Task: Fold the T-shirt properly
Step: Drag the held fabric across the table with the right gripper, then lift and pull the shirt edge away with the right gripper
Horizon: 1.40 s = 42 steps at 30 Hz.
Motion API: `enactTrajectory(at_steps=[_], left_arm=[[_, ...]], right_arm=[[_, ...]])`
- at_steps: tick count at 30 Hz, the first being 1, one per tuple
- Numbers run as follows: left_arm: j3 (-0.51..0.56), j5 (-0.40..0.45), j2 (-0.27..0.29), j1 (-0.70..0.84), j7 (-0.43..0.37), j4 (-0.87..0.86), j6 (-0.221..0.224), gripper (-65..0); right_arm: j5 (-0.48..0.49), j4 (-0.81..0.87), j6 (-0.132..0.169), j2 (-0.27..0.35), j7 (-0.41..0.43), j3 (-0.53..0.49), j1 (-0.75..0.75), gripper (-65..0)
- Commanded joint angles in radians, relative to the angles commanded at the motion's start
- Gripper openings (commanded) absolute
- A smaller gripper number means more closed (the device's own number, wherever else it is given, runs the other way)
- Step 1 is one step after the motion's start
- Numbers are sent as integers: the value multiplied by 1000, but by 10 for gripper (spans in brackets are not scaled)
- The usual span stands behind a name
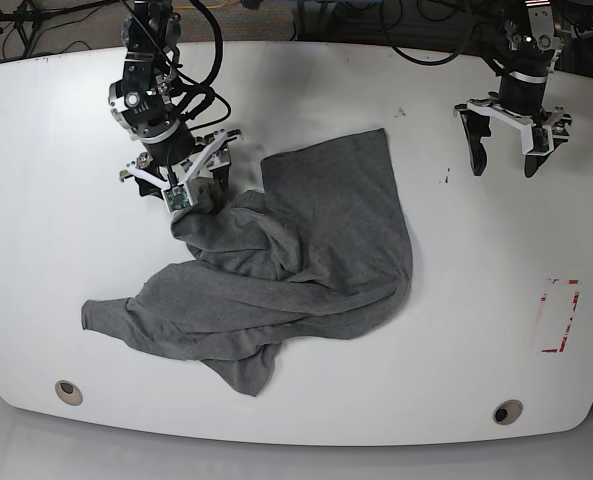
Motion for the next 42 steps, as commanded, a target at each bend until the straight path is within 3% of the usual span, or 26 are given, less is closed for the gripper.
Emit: enactTrajectory(at_steps=[11,18,21,27,29,35,42], left_arm=[[5,0,0,-6,0,0,0,-160],[2,0,-2,-6,0,0,0,-160],[0,0,-2,-6,0,0,0,-160],[0,0,-2,-5,2,0,0,-160],[0,0,-2,-5,2,0,0,-160],[0,0,-12,-6,2,0,0,-160],[-3,-6,-66,-8,2,0,0,-160]], right_arm=[[-2,-172,0,3,109,25,41,-255],[-2,-249,8,3,121,29,86,-268],[-2,-255,8,5,123,29,98,-341],[-2,-250,9,3,121,25,97,-596],[-2,-247,9,2,115,23,95,-650],[-5,-183,9,-15,114,-5,34,-650],[-9,-60,2,-8,114,-178,-74,-650]])
